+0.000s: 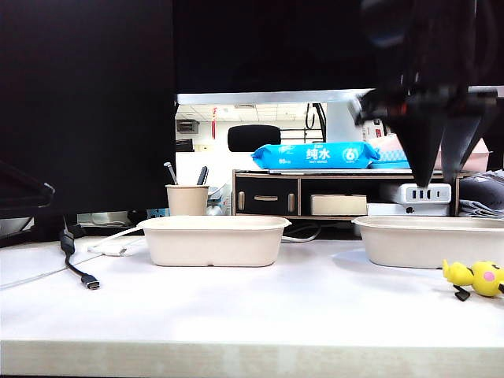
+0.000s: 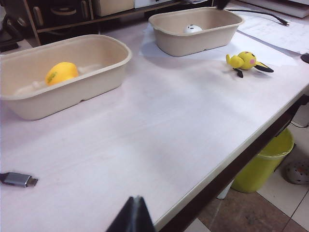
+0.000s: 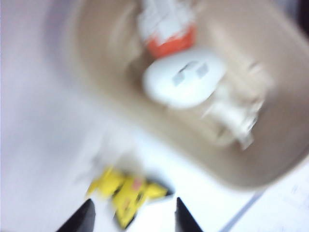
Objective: Put the dolls with similar colors into the same paper box, while dolls with different colors go into separate paper boxes.
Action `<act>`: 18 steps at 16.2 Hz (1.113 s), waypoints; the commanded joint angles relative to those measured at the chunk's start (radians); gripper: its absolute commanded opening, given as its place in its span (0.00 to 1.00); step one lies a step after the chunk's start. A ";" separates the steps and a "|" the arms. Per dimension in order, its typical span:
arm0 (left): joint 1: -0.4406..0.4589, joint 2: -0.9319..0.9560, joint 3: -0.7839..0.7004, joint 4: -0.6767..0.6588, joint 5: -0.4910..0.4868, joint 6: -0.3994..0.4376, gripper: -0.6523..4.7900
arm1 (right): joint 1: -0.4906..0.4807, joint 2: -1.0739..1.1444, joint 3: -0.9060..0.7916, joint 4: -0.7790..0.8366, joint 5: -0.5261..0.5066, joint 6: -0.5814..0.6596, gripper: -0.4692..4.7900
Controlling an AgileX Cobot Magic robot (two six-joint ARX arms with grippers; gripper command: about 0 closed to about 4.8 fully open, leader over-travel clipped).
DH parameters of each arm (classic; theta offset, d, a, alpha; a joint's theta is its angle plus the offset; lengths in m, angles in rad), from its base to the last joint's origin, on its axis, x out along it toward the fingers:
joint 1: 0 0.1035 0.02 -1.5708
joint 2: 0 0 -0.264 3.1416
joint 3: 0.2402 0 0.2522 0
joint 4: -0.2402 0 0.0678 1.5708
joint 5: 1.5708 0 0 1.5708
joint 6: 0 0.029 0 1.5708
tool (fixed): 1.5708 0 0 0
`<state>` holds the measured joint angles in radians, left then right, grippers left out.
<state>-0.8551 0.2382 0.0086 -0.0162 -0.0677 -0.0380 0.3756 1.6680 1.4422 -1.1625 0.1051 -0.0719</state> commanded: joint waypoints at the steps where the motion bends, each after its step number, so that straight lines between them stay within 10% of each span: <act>1: 0.000 -0.001 0.001 0.010 0.001 0.004 0.11 | -0.003 -0.010 0.000 -0.107 -0.039 -0.006 0.66; 18: 0.000 -0.001 0.001 0.010 0.001 0.004 0.11 | -0.005 -0.008 -0.293 0.193 -0.052 -0.042 0.75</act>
<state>-0.8551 0.2382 0.0086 -0.0162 -0.0673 -0.0380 0.3710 1.6627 1.1477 -0.9752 0.0498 -0.1104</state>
